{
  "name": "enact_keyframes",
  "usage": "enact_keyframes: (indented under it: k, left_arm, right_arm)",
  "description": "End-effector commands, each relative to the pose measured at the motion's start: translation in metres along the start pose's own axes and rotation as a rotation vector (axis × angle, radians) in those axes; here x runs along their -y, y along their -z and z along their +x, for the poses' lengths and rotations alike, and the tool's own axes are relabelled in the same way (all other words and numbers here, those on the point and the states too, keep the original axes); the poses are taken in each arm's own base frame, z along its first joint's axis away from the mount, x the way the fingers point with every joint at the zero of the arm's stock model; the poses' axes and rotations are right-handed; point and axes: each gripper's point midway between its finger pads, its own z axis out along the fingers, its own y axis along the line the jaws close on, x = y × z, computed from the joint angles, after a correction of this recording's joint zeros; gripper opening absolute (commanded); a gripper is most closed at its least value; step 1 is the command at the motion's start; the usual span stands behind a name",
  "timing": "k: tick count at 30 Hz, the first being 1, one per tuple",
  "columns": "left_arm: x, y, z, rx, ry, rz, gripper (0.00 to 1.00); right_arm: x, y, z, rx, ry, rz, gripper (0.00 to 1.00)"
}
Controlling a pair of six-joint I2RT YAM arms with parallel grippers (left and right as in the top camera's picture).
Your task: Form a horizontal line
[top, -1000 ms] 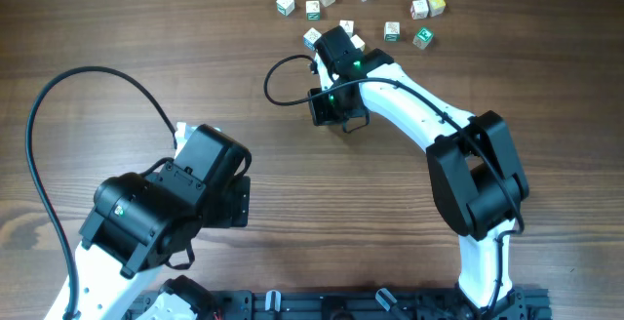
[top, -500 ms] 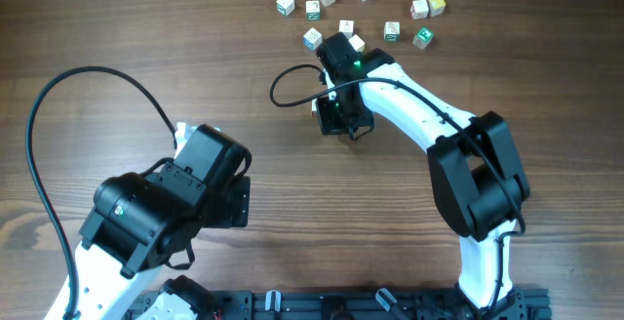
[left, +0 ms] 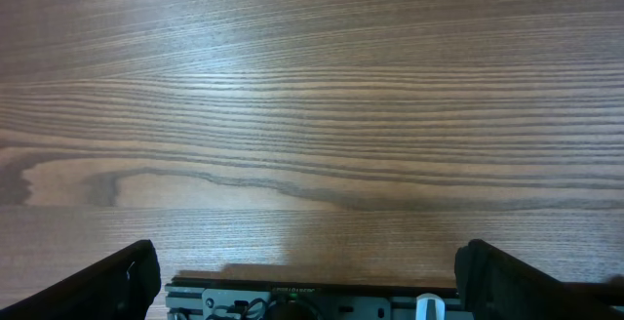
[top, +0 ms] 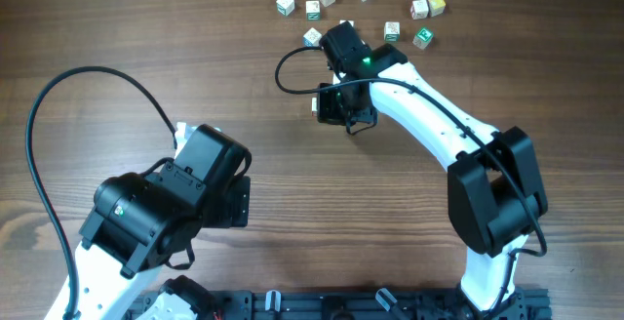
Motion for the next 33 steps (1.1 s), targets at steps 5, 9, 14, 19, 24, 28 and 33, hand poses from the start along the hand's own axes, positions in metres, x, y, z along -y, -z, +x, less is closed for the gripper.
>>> enact_keyframes:
  k: [5, 9, 14, 19, 24, 28, 33]
  left_arm:
    - [-0.003, -0.001, -0.001, 0.005, 0.002, -0.017, 1.0]
    - [-0.003, -0.001, -0.001, 0.005, 0.001, -0.017, 1.0]
    - [-0.003, -0.001, -0.001, 0.005, 0.001, -0.017, 1.0]
    - [-0.003, -0.001, -0.001, 0.005, 0.002, -0.017, 1.0]
    - [-0.003, -0.001, -0.001, 0.005, 0.001, -0.017, 1.0]
    - [-0.003, -0.001, -0.001, 0.005, 0.002, -0.017, 1.0]
    - [-0.003, -0.001, -0.001, 0.005, 0.002, -0.017, 1.0]
  right_arm:
    - [0.011, -0.019, 0.001, 0.062, -0.058, 0.054, 0.05]
    - [0.012, -0.027, 0.0, 0.082, -0.052, 0.042, 0.05]
    - [0.002, -0.035, -0.004, 0.125, 0.028, 0.009, 0.05]
    - [-0.002, -0.037, -0.006, 0.148, 0.067, 0.009, 0.05]
    - [0.0, -0.043, -0.006, 0.14, 0.065, 0.016, 0.04]
    - [0.001, -0.045, -0.006, 0.138, 0.065, 0.019, 0.05]
    - [0.003, -0.053, -0.005, 0.127, 0.062, 0.026, 0.05]
